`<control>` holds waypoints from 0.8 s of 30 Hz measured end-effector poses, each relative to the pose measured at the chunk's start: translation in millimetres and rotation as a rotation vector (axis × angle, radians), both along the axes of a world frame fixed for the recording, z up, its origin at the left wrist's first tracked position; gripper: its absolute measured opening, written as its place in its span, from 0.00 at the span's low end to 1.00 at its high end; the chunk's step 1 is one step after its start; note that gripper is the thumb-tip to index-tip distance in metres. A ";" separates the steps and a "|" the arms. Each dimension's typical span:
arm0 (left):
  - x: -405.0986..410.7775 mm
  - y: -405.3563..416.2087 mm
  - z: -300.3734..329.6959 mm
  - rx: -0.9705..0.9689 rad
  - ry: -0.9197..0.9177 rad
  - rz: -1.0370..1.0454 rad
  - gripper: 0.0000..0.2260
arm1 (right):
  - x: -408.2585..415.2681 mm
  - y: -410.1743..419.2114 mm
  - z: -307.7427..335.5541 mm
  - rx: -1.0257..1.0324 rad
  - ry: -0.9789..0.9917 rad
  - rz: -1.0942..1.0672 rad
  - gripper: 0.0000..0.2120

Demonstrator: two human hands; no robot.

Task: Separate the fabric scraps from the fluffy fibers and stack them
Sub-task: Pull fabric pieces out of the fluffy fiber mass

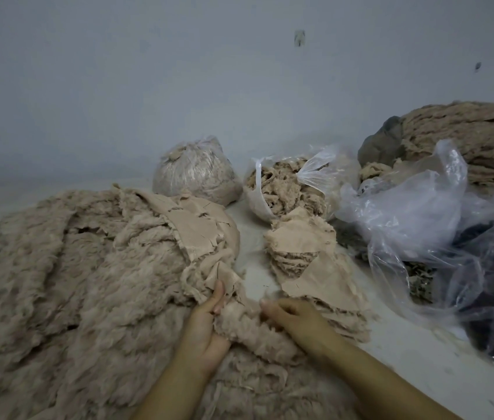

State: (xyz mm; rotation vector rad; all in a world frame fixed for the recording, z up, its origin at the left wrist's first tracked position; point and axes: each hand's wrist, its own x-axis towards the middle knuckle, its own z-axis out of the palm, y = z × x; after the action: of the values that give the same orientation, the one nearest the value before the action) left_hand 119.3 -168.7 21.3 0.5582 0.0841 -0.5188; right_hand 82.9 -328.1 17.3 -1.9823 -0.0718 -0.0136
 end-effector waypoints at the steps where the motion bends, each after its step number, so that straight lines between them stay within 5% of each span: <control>1: 0.3 -0.8 -0.9 -0.025 -0.004 0.007 0.17 | -0.5 4.6 1.3 0.059 0.101 0.029 0.29; 3: -0.3 -2.4 0.0 -0.034 -0.010 0.017 0.16 | -0.7 13.4 -1.0 0.240 0.248 0.083 0.33; 7: 2.5 -0.6 -0.9 -0.023 0.002 0.110 0.10 | 4.3 20.6 -2.6 0.483 0.238 0.030 0.10; 12: 12.6 11.9 -1.2 -0.078 0.069 0.290 0.12 | 4.5 4.3 -0.1 0.652 0.171 -0.094 0.12; 15: 11.0 13.2 -0.5 0.089 -0.014 0.234 0.09 | 0.9 -2.4 2.8 0.618 0.086 -0.060 0.08; 20: -4.2 9.3 -5.1 0.611 -0.191 -0.197 0.15 | -0.7 -1.8 0.7 0.721 0.078 0.064 0.17; 22: -9.5 2.7 -6.3 0.707 -0.193 -0.178 0.14 | -1.9 0.3 -2.4 0.717 0.092 0.101 0.16; 24: -8.1 -2.8 -6.6 0.601 -0.129 0.004 0.12 | -2.9 0.8 -4.5 0.704 0.120 0.117 0.18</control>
State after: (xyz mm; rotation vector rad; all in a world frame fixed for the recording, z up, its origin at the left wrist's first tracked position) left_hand 111.2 -171.5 14.8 1.1761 0.1191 -0.4491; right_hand 80.0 -327.3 12.7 -1.2700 -0.0899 0.1381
